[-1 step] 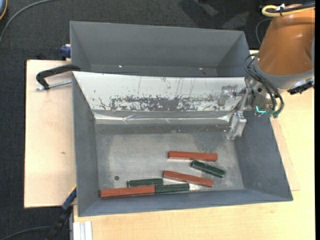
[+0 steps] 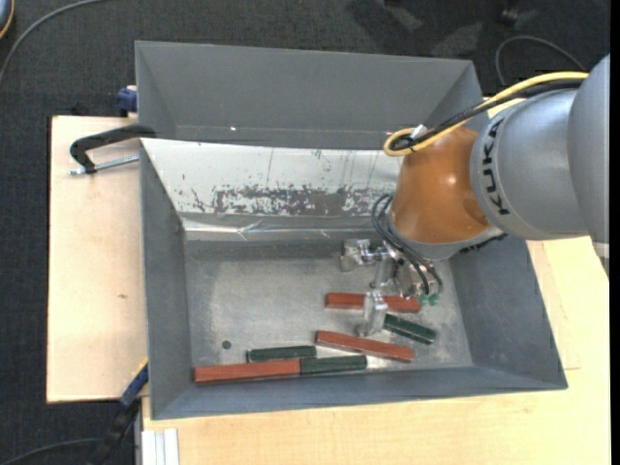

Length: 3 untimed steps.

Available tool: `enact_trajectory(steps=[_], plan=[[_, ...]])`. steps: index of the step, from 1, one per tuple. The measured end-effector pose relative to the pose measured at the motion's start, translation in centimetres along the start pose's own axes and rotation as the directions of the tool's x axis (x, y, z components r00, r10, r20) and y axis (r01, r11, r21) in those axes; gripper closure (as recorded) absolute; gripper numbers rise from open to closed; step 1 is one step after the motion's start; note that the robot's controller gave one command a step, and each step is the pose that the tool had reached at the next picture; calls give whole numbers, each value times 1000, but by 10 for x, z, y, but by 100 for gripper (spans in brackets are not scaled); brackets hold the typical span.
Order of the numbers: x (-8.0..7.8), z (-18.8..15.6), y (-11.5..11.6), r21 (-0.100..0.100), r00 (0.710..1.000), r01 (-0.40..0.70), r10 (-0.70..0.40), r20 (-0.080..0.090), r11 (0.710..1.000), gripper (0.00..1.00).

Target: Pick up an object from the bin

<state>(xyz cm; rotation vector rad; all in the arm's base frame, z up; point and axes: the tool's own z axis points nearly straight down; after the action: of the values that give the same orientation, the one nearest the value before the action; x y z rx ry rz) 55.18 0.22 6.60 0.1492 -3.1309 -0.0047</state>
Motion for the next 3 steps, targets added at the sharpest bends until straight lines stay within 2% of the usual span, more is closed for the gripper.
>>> enact_trajectory(steps=[1,2,3], plan=[[-23,-37,2,2,1000,-11,11,18,1000,0],[30,-47,25,0,992,-128,128,5,992,0],[51,-2,-9,2,980,-197,197,3,980,0]])
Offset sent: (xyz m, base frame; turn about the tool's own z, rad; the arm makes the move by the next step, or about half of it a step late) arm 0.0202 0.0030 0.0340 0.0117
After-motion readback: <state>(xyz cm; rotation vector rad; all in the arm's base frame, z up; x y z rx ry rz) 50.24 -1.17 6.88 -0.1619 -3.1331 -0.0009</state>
